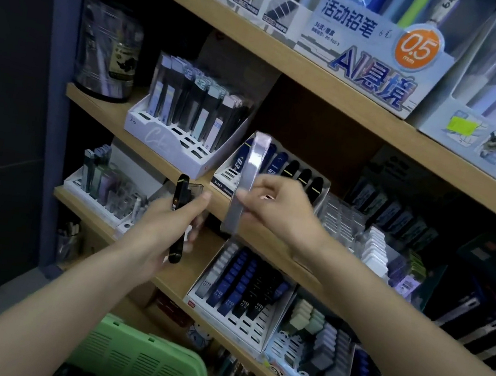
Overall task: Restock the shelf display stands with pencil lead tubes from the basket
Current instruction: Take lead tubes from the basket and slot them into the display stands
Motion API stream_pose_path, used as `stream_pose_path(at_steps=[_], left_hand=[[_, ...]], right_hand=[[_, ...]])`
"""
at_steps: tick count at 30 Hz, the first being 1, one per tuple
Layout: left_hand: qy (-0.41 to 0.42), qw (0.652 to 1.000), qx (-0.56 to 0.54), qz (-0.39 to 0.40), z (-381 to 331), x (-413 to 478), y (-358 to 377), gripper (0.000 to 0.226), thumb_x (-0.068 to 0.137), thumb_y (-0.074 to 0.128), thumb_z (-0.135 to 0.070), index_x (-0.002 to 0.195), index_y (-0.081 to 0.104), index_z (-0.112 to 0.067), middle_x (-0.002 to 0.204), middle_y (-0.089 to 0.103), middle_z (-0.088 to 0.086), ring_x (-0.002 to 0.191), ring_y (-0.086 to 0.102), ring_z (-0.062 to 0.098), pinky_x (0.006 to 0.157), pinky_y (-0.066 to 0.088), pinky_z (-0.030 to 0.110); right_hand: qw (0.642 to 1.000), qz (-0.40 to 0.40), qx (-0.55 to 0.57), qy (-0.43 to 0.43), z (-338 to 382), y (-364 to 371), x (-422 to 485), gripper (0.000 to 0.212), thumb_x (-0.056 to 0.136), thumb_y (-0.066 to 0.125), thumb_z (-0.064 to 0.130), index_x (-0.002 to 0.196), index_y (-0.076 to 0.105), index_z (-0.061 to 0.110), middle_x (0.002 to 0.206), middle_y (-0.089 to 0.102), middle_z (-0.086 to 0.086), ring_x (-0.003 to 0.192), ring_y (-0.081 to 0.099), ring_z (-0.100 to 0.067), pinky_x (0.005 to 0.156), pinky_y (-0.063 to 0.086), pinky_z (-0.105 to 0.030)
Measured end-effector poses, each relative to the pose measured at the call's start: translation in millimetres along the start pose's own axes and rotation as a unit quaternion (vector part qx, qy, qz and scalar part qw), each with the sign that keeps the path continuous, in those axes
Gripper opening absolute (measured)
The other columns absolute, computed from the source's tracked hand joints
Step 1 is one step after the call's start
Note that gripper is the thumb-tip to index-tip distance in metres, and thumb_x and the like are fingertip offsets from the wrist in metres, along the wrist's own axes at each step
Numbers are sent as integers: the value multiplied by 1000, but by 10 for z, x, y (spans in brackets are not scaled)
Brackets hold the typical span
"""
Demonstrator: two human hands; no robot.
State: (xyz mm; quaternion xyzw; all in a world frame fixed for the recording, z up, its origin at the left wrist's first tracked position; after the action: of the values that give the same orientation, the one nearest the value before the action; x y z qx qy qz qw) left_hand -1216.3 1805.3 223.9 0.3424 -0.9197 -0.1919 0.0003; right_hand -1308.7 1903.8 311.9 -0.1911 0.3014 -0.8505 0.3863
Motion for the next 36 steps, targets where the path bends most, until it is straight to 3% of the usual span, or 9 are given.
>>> stream_pose_path(at_steps=[3,7,10,15,22,26,29,33,36], left_hand=[[4,1000,16,-22,-43,57,-190,24,90,59,-38,79,55,-17,65,47,-2,43,43,6,47,40,22],[-15,999,-14,-27,-81,78,-395,31,89,61,-38,80,51,-10,66,46,2,40,44,6,44,42,20],[-11,999,-19,-34,-78,84,-531,28,91,59,-33,79,49,-10,65,45,2,46,41,11,40,38,18],[-8,999,18,-42,-41,140,-749,32,90,57,-40,80,50,-11,64,46,4,52,40,16,54,34,27],[-9,999,7,-42,-31,204,-807,32,90,59,-39,76,50,-11,61,47,2,51,40,16,51,35,25],[-9,999,8,-45,-18,215,-798,33,89,60,-40,75,51,-12,62,48,3,52,41,16,53,36,27],[-10,999,6,-46,-21,216,-808,32,89,60,-39,75,52,-11,62,48,3,51,42,16,51,35,26],[-14,999,1,-45,-39,205,-821,30,90,60,-37,80,53,-10,62,48,2,51,41,15,47,35,24],[-13,999,2,-42,-51,186,-813,30,90,60,-37,80,53,-10,62,47,2,51,41,16,48,35,24]], right_hand=[[995,-90,19,-39,150,2,287,19,91,61,12,73,56,16,60,52,6,69,61,-11,70,57,-24],[976,-192,-47,-88,306,65,699,11,87,67,17,93,63,8,76,64,-2,76,65,-16,74,57,-29],[968,-226,-58,-89,338,108,939,14,87,67,18,92,61,6,77,64,-3,80,66,-21,78,56,-38],[969,-221,-80,-73,276,253,1138,14,87,68,18,85,58,8,72,66,-8,77,67,-25,80,55,-38],[964,-210,-134,-87,254,318,1152,17,87,68,18,81,57,7,59,57,2,61,58,-13,60,45,-14],[968,-188,-144,-80,192,423,1126,15,85,70,19,81,57,11,56,58,6,63,63,-13,68,50,-25],[968,-184,-157,-67,196,432,1124,23,86,69,21,70,53,16,52,55,5,60,61,-16,66,51,-28],[946,-203,-252,-23,198,452,1131,27,83,70,35,67,57,18,73,65,-2,83,62,-23,74,52,-37],[940,-198,-279,6,172,495,1114,28,82,70,41,70,62,17,76,66,-1,86,61,-23,68,45,-31]])
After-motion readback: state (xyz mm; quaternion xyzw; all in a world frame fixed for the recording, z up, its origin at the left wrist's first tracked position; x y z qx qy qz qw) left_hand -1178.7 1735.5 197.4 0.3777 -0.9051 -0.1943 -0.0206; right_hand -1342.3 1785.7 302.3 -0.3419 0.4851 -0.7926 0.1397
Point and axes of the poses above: each hand's wrist, its own x-axis towards the middle knuckle, its own y-axis out of the palm, z = x × y, the point moved 3 cm from there along x, towards the middle knuckle
